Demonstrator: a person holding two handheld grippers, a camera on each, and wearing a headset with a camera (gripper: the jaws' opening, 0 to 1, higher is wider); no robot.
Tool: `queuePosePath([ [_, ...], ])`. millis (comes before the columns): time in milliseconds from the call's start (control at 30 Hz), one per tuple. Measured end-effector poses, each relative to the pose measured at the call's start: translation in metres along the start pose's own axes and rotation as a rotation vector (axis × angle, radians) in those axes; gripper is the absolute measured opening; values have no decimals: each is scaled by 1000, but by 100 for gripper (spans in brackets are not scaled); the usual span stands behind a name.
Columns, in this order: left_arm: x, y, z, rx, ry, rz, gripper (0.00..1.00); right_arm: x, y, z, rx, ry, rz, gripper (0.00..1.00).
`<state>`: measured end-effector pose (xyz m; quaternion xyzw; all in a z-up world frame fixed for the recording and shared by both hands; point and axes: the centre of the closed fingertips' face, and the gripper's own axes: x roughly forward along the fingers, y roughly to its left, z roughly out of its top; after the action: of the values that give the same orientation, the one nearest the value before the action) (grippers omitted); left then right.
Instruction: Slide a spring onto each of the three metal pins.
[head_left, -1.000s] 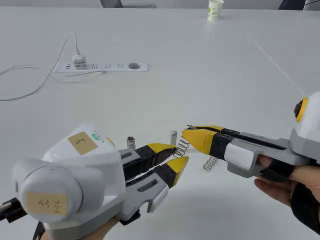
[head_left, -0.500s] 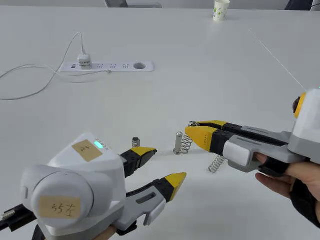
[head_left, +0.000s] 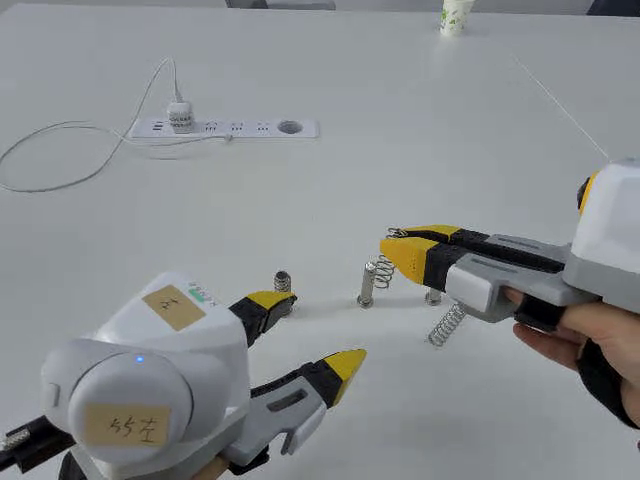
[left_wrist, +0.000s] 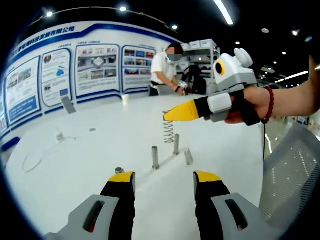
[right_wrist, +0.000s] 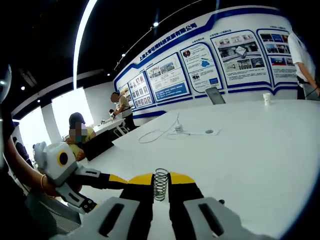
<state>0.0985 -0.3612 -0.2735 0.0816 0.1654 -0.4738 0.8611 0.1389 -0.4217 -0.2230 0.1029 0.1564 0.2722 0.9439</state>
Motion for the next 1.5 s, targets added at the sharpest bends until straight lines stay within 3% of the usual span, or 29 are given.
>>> queuePosePath([
  [233,-1,6,-4,12,5,28,54,10,-10,-1,-25,8,-21,11],
  [567,-1,17,-9,-13,13,71,68,22,-28,-8,-53,30,-79,11],
  [833,-1,22,-13,-26,19,89,78,30,-34,-14,-62,41,-95,11],
  [1133,0,20,-14,-20,22,84,85,33,-32,-20,-111,60,-90,11],
  [1500,0,18,-14,-11,22,80,85,32,-28,-23,-183,73,-99,11],
])
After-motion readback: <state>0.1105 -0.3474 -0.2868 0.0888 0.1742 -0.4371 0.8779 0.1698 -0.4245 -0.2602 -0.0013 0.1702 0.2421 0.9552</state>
